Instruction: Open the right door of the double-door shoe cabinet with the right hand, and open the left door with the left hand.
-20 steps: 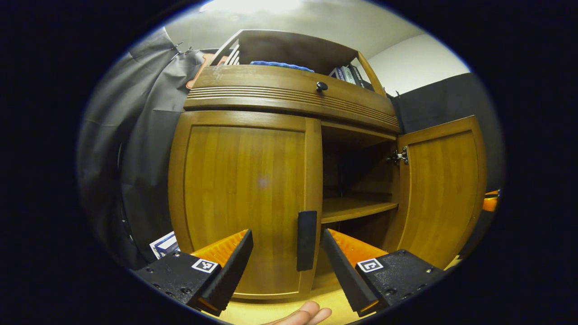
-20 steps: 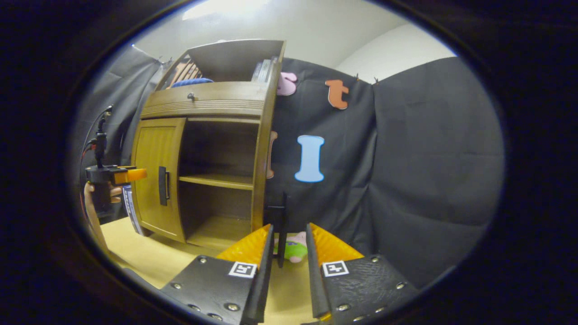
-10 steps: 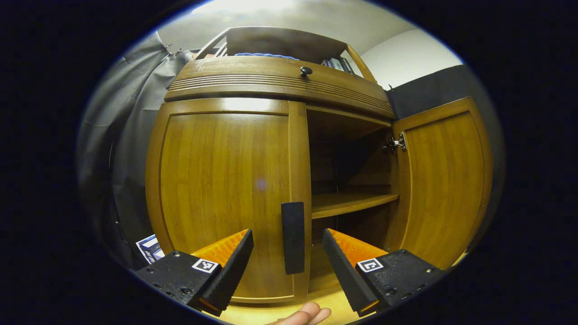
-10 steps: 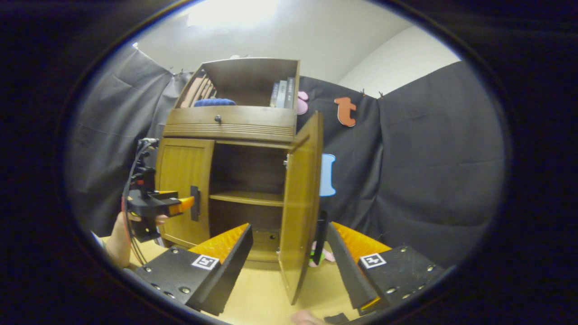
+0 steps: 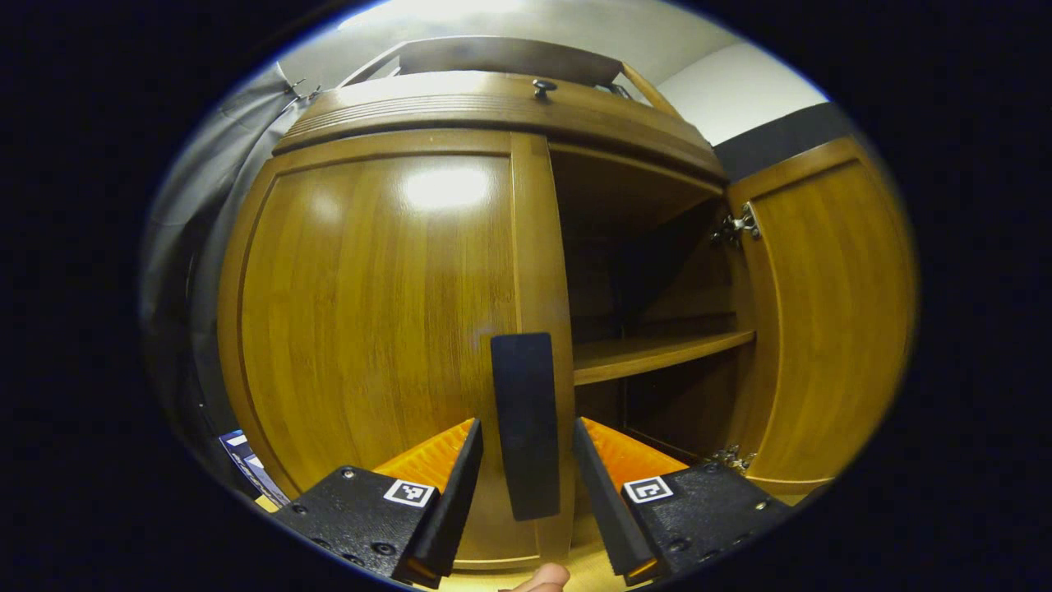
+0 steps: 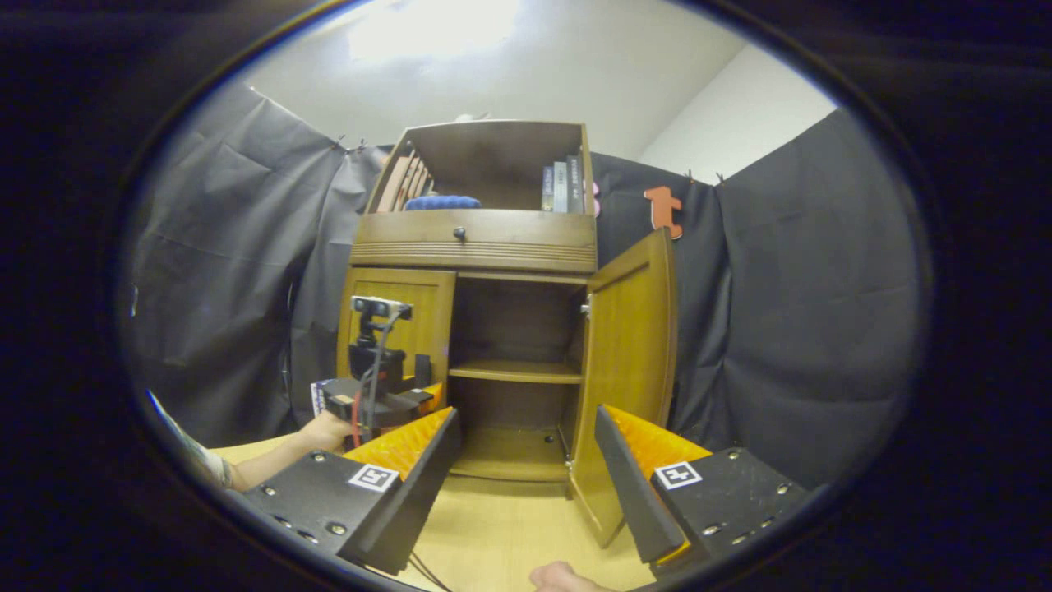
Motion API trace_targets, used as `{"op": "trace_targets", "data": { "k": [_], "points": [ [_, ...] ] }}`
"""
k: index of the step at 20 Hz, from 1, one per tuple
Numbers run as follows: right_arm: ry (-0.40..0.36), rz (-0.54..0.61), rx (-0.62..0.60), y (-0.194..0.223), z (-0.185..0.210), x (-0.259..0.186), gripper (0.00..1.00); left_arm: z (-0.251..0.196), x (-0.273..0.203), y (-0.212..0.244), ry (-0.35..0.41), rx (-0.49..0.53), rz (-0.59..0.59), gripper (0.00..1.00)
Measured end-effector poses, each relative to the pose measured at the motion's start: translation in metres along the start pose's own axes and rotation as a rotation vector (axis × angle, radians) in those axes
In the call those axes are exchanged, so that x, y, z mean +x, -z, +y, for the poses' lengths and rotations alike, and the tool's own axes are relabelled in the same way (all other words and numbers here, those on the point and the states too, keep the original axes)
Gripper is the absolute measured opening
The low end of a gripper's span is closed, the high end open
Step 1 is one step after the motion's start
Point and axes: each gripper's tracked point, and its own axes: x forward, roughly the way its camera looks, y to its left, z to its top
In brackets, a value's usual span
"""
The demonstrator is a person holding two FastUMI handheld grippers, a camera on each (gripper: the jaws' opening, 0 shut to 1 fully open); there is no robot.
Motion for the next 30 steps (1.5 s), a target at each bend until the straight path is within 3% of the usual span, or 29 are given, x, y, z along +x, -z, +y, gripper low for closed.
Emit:
{"op": "trace_targets", "data": {
  "k": [2, 5, 12, 18, 24, 30],
  "points": [
    [-0.009, 0.003, -0.012, 0.003, 0.005, 0.001, 0.98, -0.002, -0.001, -0.019, 0.028, 0.028, -0.096, 0.55],
    [-0.019, 0.021, -0.009, 0.011, 0.010, -0.001, 0.98, -0.004, -0.002, -0.018, 0.031, -0.014, -0.083, 0.34],
    [-0.005, 0.019, 0.061, 0.003, 0.002, -0.009, 0.97, -0.007, -0.032, -0.021, 0.073, -0.022, 0.001, 0.30],
    [0.079, 0.043, 0.158, -0.011, -0.026, -0.015, 0.98, -0.004, -0.064, -0.025, 0.140, -0.096, 0.029, 0.31],
    [0.160, -0.007, 0.120, -0.031, -0.054, -0.028, 0.97, 0.002, -0.094, -0.026, 0.172, -0.108, 0.073, 0.32],
    [0.141, -0.006, 0.141, -0.043, -0.044, -0.039, 1.00, 0.008, -0.121, -0.028, 0.180, -0.075, 0.072, 0.32]
  ]
}}
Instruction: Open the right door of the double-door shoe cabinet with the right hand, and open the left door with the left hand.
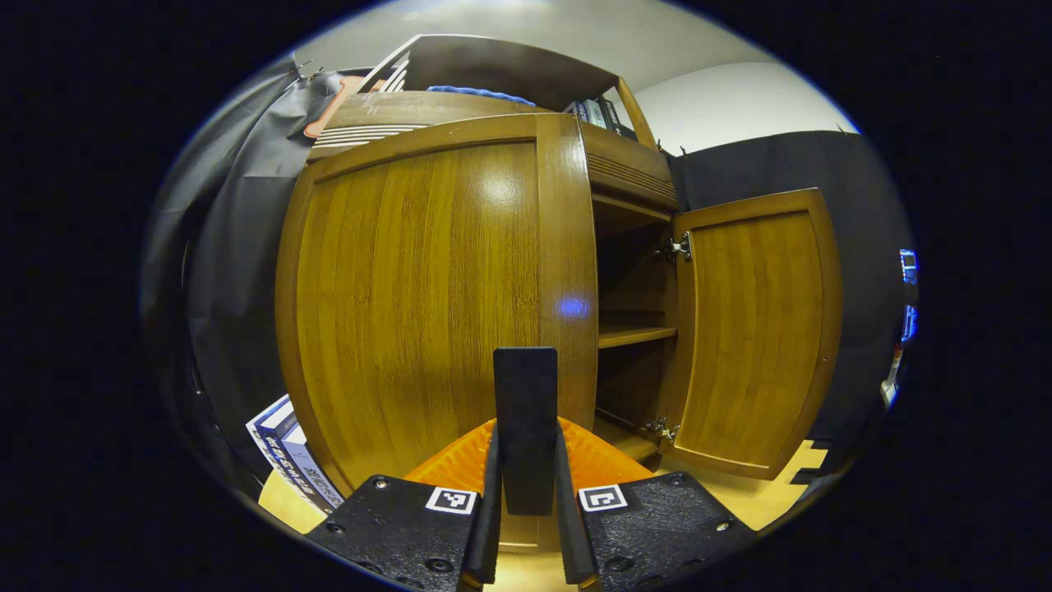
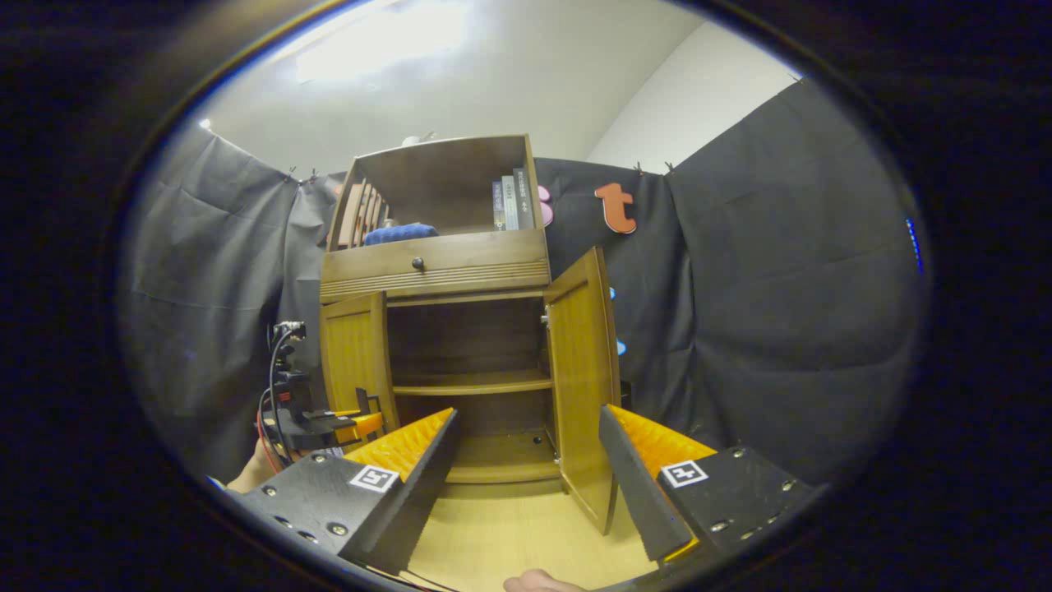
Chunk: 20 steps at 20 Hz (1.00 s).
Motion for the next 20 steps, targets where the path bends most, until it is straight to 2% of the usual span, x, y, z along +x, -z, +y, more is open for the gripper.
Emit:
{"op": "trace_targets", "data": {
  "k": [3, 4, 5, 8, 9, 10, 20],
  "points": [
    [0.017, 0.002, -0.017, -0.006, 0.000, -0.005, 1.00, 0.005, -0.022, 0.000, -0.003, 0.003, -0.001, 0.31],
    [0.022, 0.001, -0.028, -0.007, 0.000, -0.005, 0.96, 0.007, -0.029, 0.000, -0.006, 0.001, 0.003, 0.32],
    [0.028, 0.000, -0.037, -0.009, 0.000, -0.005, 1.00, 0.009, -0.035, 0.001, -0.009, 0.001, 0.005, 0.31],
    [0.048, -0.017, -0.035, -0.011, 0.000, -0.006, 1.00, 0.013, -0.052, 0.000, -0.008, 0.013, -0.003, 0.31],
    [0.061, -0.030, -0.030, -0.013, 0.000, -0.004, 0.97, 0.015, -0.056, 0.000, -0.009, 0.020, -0.005, 0.31],
    [0.064, -0.037, -0.029, -0.013, 0.003, 0.000, 1.00, 0.018, -0.062, 0.000, -0.011, 0.027, -0.005, 0.31],
    [0.009, 0.006, -0.045, 0.010, 0.041, 0.027, 1.00, 0.034, -0.089, -0.008, -0.028, 0.013, -0.022, 0.31]
  ]
}}
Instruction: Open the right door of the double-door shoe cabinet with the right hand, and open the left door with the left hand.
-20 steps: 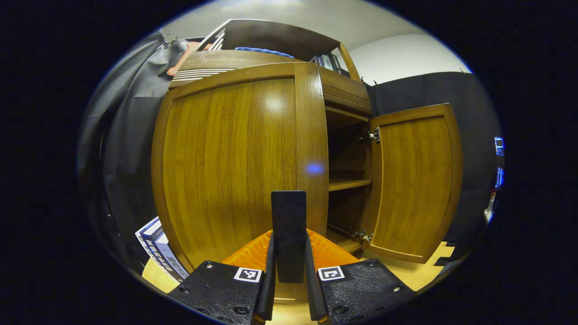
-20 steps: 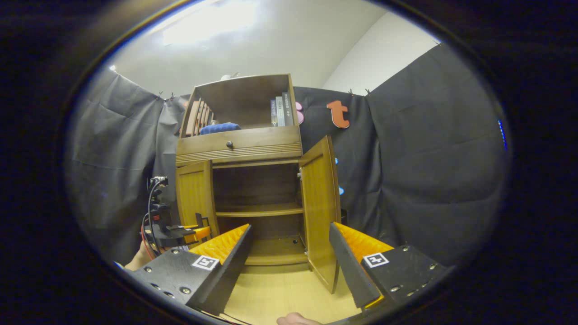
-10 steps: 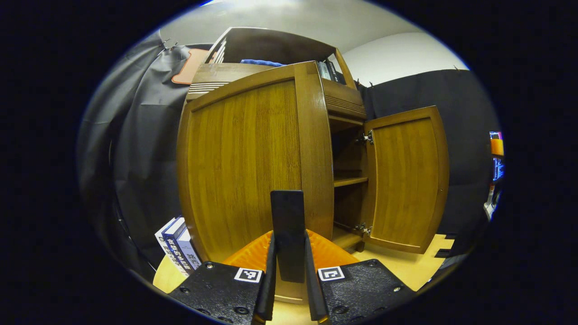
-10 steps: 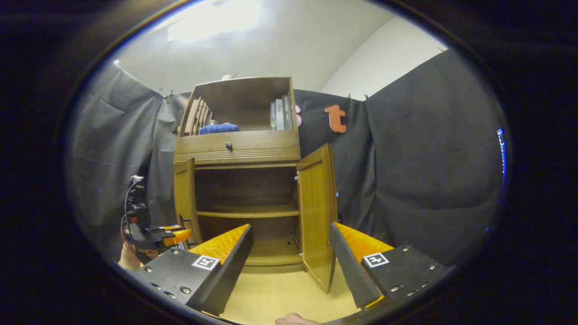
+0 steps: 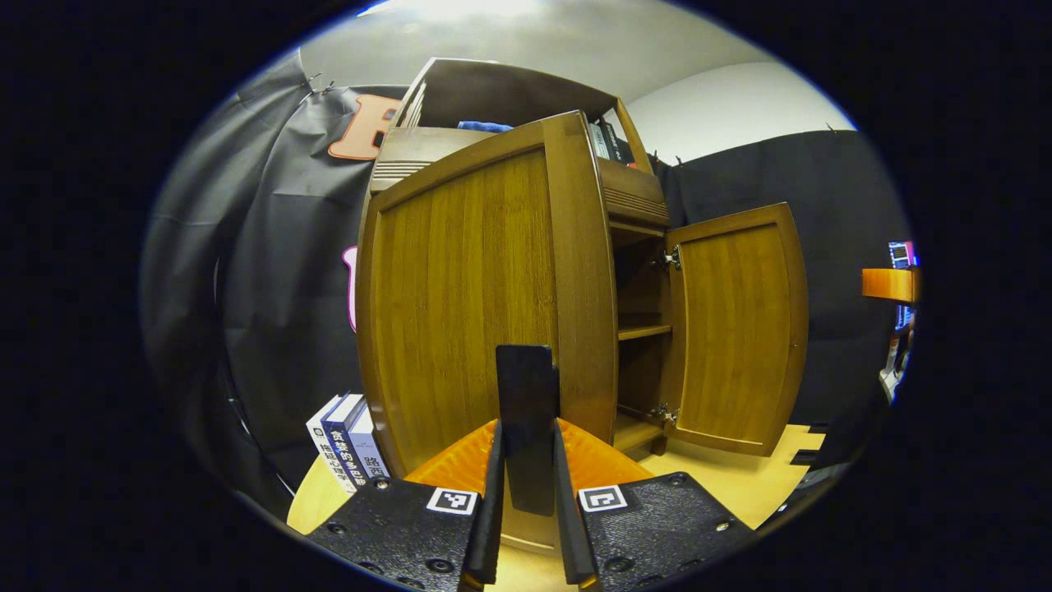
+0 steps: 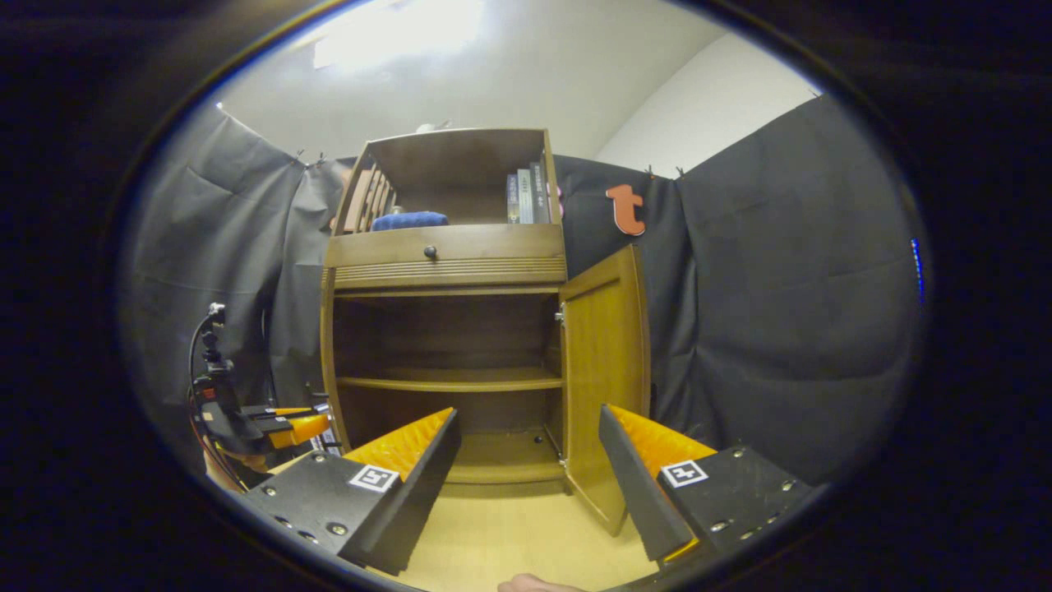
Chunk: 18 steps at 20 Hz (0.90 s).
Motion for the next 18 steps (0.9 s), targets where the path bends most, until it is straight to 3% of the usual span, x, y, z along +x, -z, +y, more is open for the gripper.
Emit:
{"op": "trace_targets", "data": {
  "k": [9, 15, 18],
  "points": [
    [-0.029, 0.034, -0.010, 0.015, 0.013, 0.013, 0.97, 0.021, -0.027, -0.002, -0.031, 0.017, -0.002, 0.29],
    [-0.003, 0.037, -0.012, 0.018, 0.007, 0.010, 1.00, 0.039, -0.045, 0.002, -0.055, 0.017, -0.003, 0.29],
    [-0.013, 0.039, -0.017, 0.015, 0.012, 0.011, 0.99, 0.062, -0.054, -0.001, -0.113, 0.023, -0.011, 0.29]
  ]
}}
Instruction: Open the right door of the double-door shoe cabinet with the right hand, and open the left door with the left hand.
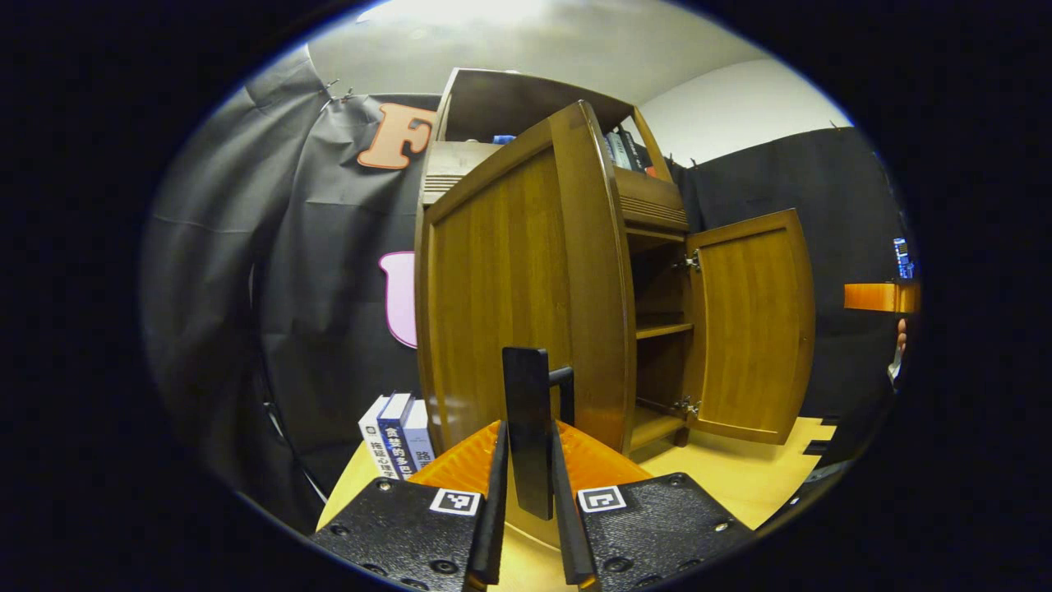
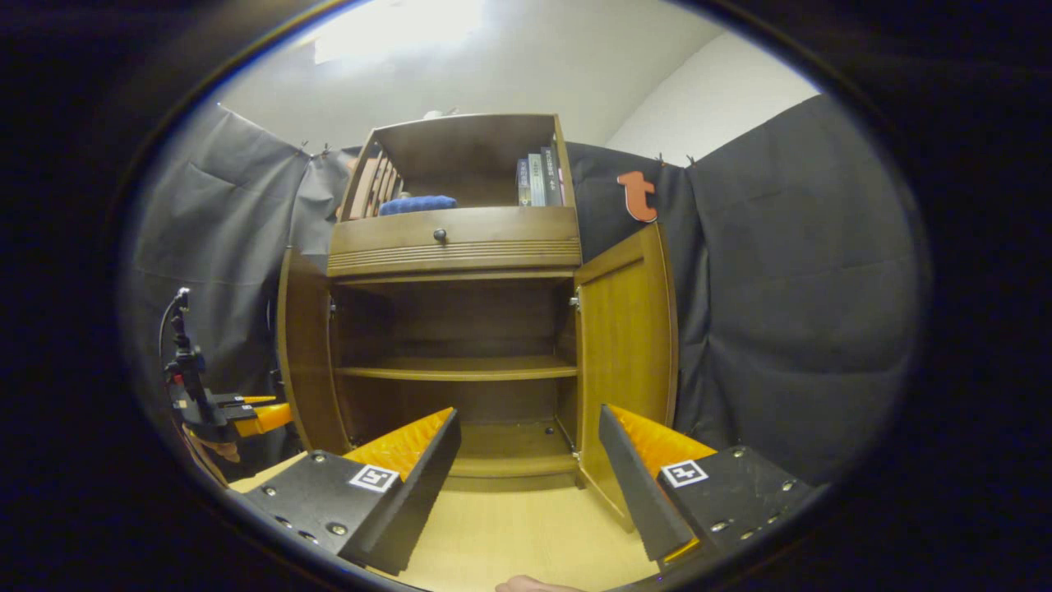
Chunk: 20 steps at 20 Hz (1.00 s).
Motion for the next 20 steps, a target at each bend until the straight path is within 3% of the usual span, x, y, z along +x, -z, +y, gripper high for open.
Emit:
{"op": "trace_targets", "data": {
  "k": [2, 4, 5, 6, 7, 8, 10, 12, 15, 20],
  "points": [
    [-0.001, -0.005, -0.014, -0.003, 0.004, 0.000, 1.00, 0.024, -0.003, -0.006, -0.071, 0.039, -0.023, 0.28],
    [-0.008, -0.007, -0.017, -0.004, 0.009, 0.000, 0.97, 0.051, -0.007, -0.011, -0.139, 0.082, -0.043, 0.18],
    [-0.012, -0.006, -0.016, -0.004, 0.013, 0.002, 0.97, 0.055, -0.008, -0.013, -0.136, 0.081, -0.044, 0.14],
    [-0.016, -0.005, -0.016, -0.004, 0.016, 0.003, 0.97, 0.060, -0.008, -0.011, -0.129, 0.075, -0.034, 0.22],
    [-0.020, -0.003, -0.017, -0.003, 0.019, 0.005, 1.00, 0.064, -0.009, -0.012, -0.120, 0.068, -0.037, 0.13],
    [-0.022, -0.001, -0.017, -0.004, 0.021, 0.006, 1.00, 0.070, -0.010, -0.011, -0.116, 0.066, -0.030, 0.17],
    [-0.030, 0.003, -0.019, -0.003, 0.029, 0.006, 1.00, 0.081, -0.013, -0.011, -0.096, 0.054, -0.023, 0.07],
    [-0.035, 0.005, -0.029, -0.006, 0.035, 0.006, 1.00, 0.094, -0.014, -0.010, -0.081, 0.053, -0.022, 0.07],
    [-0.039, -0.002, -0.047, -0.014, 0.043, 0.004, 1.00, 0.109, -0.015, -0.009, -0.043, 0.004, -0.015, 0.00],
    [-0.047, -0.021, -0.066, -0.025, 0.051, -0.006, 1.00, 0.111, -0.016, -0.005, -0.008, -0.006, -0.005, 0.01]
  ]
}}
